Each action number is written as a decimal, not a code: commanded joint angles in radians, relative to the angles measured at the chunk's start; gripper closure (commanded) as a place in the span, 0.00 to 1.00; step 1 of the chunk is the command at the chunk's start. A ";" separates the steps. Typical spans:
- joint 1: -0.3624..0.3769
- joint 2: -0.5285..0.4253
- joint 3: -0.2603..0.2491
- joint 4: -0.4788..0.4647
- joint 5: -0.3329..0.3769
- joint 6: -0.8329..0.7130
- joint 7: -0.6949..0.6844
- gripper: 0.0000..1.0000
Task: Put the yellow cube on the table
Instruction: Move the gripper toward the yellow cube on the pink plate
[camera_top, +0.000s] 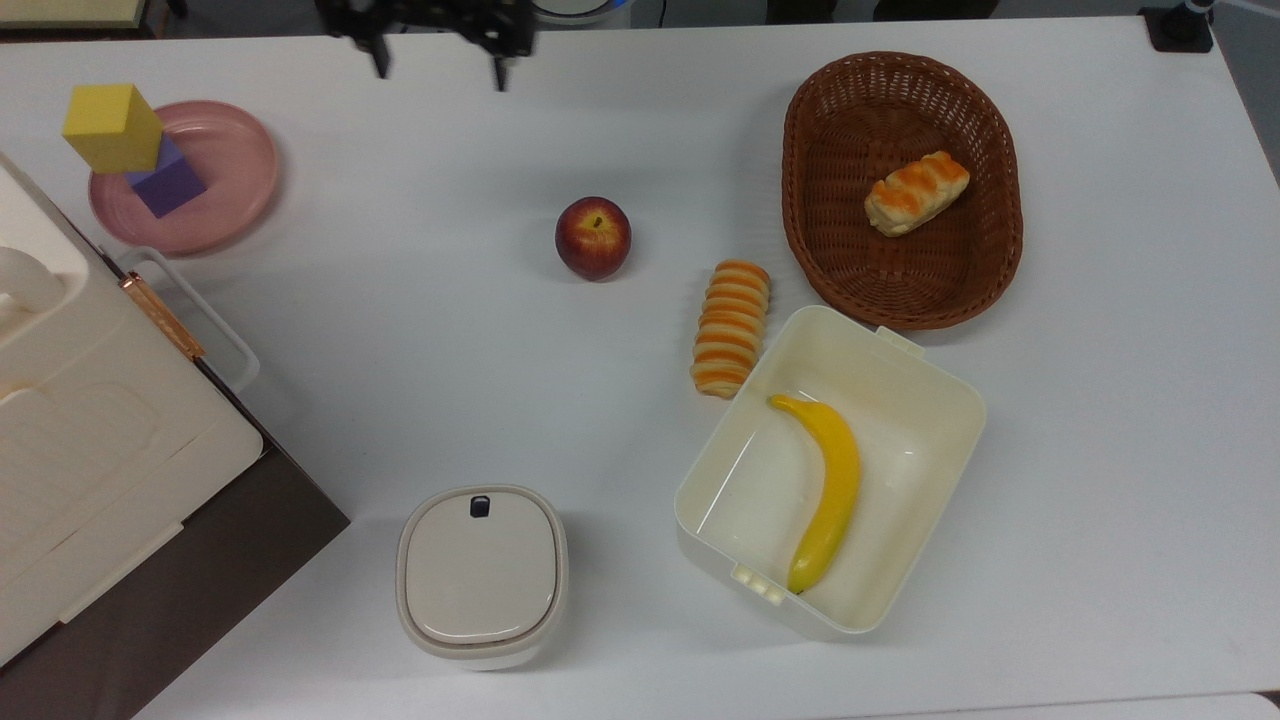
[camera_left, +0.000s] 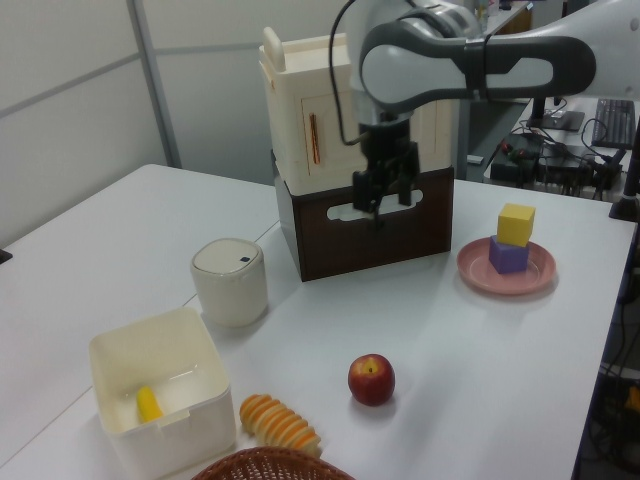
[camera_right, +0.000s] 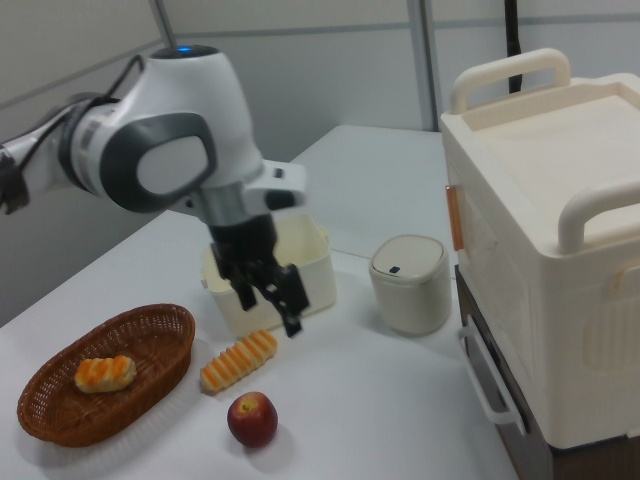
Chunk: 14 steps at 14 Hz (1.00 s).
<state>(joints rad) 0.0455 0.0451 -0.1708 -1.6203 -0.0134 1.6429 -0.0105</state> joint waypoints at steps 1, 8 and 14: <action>-0.134 -0.010 -0.004 0.008 -0.007 -0.029 -0.152 0.00; -0.410 0.051 -0.004 -0.004 -0.011 0.033 -0.551 0.00; -0.545 0.147 -0.004 -0.044 -0.075 0.205 -0.784 0.00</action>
<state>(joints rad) -0.4584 0.1721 -0.1827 -1.6288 -0.0412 1.7656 -0.7255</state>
